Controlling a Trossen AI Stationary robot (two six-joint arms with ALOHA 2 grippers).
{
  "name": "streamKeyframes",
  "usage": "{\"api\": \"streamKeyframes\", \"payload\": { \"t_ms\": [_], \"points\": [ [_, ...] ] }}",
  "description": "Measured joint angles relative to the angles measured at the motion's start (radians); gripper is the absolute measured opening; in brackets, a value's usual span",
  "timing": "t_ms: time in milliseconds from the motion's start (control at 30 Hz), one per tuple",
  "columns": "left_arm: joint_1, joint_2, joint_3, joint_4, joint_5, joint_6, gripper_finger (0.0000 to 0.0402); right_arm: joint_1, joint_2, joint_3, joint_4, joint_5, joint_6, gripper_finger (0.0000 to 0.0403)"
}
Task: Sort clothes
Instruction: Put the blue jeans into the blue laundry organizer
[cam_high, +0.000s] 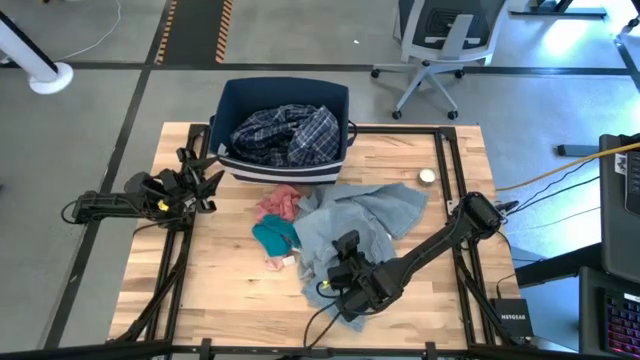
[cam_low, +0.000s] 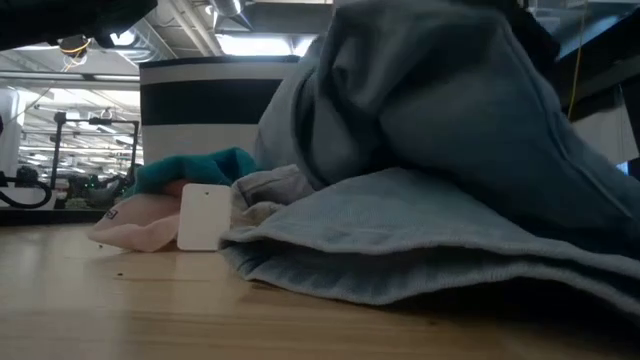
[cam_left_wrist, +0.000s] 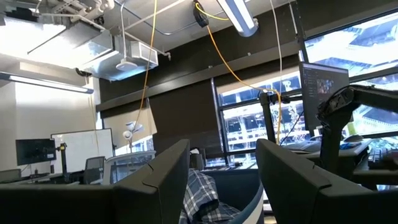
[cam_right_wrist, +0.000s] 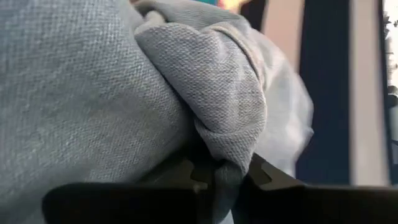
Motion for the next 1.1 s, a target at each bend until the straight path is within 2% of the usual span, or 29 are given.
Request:
{"api": "streamKeyframes", "payload": {
  "t_ms": [67,200,367,533,667,867,1100],
  "points": [
    [0.0,0.0,0.0,0.0,0.0,0.001,0.018,0.008,0.0,0.053,-0.098,0.022,0.038,0.0038],
    [0.0,0.0,0.0,0.0,0.0,0.0,0.018,0.027,-0.001,0.154,-0.263,0.071,0.08,0.0015],
    [0.0,0.0,0.0,0.0,0.0,0.002,0.018,0.026,-0.001,0.276,-0.423,0.109,0.126,0.0024],
    [0.0,0.0,0.0,0.0,0.0,0.0,0.018,0.024,-0.004,0.376,-0.572,0.203,0.133,0.0024],
    [0.0,0.0,0.0,0.0,0.0,0.004,0.018,0.025,-0.041,0.409,-0.58,0.257,0.116,0.0015],
    [0.0,0.0,0.0,0.0,0.0,0.005,0.018,0.02,-0.131,0.413,-0.581,0.348,0.096,0.0025],
    [0.0,0.0,0.0,0.001,0.0,0.007,0.018,-0.032,-0.216,0.413,-0.581,0.392,0.014,0.0018]
  ]
}}
